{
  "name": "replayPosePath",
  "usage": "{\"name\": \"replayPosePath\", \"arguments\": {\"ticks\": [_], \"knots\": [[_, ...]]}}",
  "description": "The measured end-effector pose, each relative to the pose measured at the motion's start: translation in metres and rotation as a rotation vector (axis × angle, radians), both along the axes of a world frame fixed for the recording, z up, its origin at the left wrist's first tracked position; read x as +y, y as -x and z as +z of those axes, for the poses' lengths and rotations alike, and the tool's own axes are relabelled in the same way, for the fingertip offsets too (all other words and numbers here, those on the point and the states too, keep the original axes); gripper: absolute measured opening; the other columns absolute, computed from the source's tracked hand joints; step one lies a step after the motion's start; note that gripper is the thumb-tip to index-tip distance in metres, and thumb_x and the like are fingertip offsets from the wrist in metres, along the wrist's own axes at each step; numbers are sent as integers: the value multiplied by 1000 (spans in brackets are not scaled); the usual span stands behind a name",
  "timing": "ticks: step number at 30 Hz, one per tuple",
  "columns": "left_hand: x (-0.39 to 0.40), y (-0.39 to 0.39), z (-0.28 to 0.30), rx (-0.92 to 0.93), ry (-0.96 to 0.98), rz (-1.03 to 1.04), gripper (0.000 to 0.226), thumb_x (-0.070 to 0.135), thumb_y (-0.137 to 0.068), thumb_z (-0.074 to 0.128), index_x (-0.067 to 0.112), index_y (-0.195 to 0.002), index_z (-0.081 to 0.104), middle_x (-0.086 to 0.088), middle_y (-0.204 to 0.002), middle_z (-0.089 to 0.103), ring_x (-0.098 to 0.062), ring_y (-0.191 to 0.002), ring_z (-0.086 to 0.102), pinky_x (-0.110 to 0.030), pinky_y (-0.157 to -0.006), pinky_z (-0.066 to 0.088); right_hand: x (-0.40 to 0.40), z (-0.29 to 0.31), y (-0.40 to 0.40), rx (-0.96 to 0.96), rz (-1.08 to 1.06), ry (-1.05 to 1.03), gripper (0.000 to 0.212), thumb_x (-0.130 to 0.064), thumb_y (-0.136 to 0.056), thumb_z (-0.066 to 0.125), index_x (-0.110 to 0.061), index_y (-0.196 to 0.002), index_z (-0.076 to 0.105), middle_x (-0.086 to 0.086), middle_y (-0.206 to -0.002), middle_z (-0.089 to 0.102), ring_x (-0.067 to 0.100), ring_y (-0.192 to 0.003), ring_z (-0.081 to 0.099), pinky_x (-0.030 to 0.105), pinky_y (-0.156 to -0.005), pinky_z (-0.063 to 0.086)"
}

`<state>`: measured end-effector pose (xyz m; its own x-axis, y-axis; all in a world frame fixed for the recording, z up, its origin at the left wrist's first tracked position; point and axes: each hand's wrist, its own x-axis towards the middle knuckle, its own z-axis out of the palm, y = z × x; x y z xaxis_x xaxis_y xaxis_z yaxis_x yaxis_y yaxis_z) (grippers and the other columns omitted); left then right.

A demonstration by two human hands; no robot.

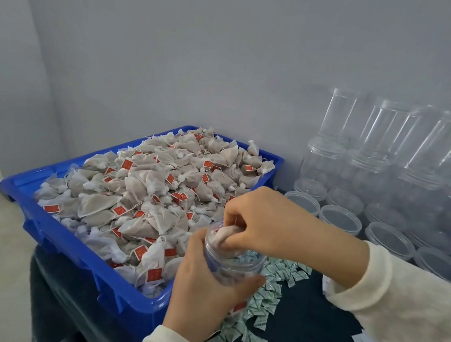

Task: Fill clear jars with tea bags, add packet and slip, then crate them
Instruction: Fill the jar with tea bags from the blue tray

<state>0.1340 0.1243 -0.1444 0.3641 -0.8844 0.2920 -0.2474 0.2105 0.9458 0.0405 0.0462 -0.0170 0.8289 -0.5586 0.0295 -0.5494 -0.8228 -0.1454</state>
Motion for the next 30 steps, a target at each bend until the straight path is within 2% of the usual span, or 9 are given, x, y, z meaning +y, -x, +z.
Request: {"name": "replayPosePath", "arguments": {"ticks": [3,8,10,12,14,17,20,24,30], "knots": [[-1,0,0,15,-40,23,87,63,-35,81,44,-110,43,15,-101,65,4,-90,64,-14,-69,53,0,-3,-14,134,-51,-126,21,-34,-89,63,-14,-90,71,0,-87,70,10,-71,59,17,-58,45],[0,-1,0,-5,-67,49,92,68,-34,81,45,-113,40,18,-104,63,8,-92,61,-16,-72,53,-5,-1,-20,259,-47,-369,23,-28,-94,58,-15,-108,71,1,-102,72,15,-87,66,21,-69,52],[1,-1,0,-24,-61,50,99,69,-35,82,40,-120,40,18,-104,62,10,-93,58,-11,-70,50,-8,5,-20,301,-31,-436,23,-28,-95,57,-15,-105,72,-2,-96,73,8,-79,64,22,-74,54],[1,-1,-1,-39,-58,56,103,69,-35,81,34,-123,40,18,-105,60,11,-94,56,-7,-70,49,-9,8,-20,357,-2,-474,20,-27,-96,55,-18,-94,73,-12,-78,69,-2,-66,60,14,-67,51],[1,-1,-2,-39,-52,53,101,67,-36,82,34,-122,41,18,-106,60,8,-94,59,-11,-72,51,-11,8,-24,440,54,-423,20,-23,-96,53,-23,-83,69,-17,-66,63,-2,-58,56,8,-54,45],[1,0,-3,-30,-46,70,98,66,-35,81,37,-120,42,18,-106,60,1,-94,61,-22,-77,54,-10,-2,-33,538,118,-301,18,-17,-96,51,-12,-100,69,-5,-80,62,7,-64,52,17,-57,43],[0,2,-5,-18,-26,88,91,64,-34,81,43,-113,42,22,-103,60,7,-94,59,-12,-73,49,-8,-11,-39,619,156,-210,11,-12,-96,50,-12,-92,60,-3,-76,54,9,-63,48,19,-55,37],[-1,3,-4,8,-18,91,97,60,-33,82,42,-118,39,25,-103,57,18,-97,51,1,-71,41,-7,-19,-43,710,212,-71,26,-9,-96,50,-17,-72,48,-3,-69,46,9,-59,41,21,-55,33],[0,2,-2,2,9,81,88,64,-33,82,50,-110,40,37,-107,53,10,-95,58,-6,-70,47,-14,-5,-34,620,249,-193,17,-13,-96,50,-11,-98,66,-6,-75,57,7,-61,49,13,-53,41]]}}
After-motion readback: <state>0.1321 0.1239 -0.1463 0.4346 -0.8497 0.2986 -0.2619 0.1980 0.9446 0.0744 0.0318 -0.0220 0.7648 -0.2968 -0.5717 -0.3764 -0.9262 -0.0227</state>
